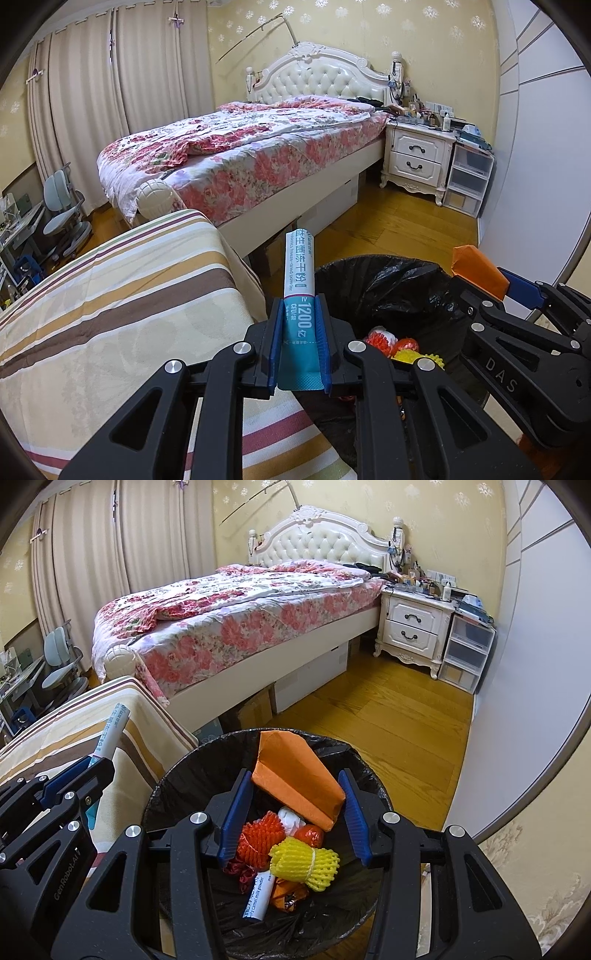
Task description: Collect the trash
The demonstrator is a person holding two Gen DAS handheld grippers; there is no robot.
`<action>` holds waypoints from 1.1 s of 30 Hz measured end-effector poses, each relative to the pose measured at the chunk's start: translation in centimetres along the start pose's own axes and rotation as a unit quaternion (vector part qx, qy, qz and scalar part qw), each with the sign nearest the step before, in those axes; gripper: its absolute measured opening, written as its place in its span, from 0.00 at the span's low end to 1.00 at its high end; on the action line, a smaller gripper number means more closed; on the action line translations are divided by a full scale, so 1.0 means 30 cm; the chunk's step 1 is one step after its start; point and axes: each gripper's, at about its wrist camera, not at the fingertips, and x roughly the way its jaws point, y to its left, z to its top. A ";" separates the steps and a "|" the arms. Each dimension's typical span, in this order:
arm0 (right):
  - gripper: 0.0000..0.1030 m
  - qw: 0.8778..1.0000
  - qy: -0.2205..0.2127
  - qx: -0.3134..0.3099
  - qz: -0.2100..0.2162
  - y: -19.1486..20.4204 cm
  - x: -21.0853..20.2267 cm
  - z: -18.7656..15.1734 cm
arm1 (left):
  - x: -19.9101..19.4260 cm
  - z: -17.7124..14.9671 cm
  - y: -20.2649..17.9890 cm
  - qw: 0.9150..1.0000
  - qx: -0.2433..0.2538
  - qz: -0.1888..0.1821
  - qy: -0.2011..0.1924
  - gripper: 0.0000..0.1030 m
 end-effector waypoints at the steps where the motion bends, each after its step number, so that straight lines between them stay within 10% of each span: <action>1: 0.46 1.000 0.001 0.000 -0.001 -0.001 0.003 0.000 | 0.001 0.000 -0.001 1.000 0.000 -0.001 0.001 0.17; 21: 0.57 1.000 -0.004 0.008 -0.025 -0.020 -0.010 0.003 | -0.006 0.003 0.022 1.000 -0.008 0.011 -0.011 0.66; 33: 0.70 0.999 -0.008 0.009 -0.034 0.000 -0.076 -0.020 | -0.081 -0.014 0.077 0.999 -0.024 0.044 -0.020 0.78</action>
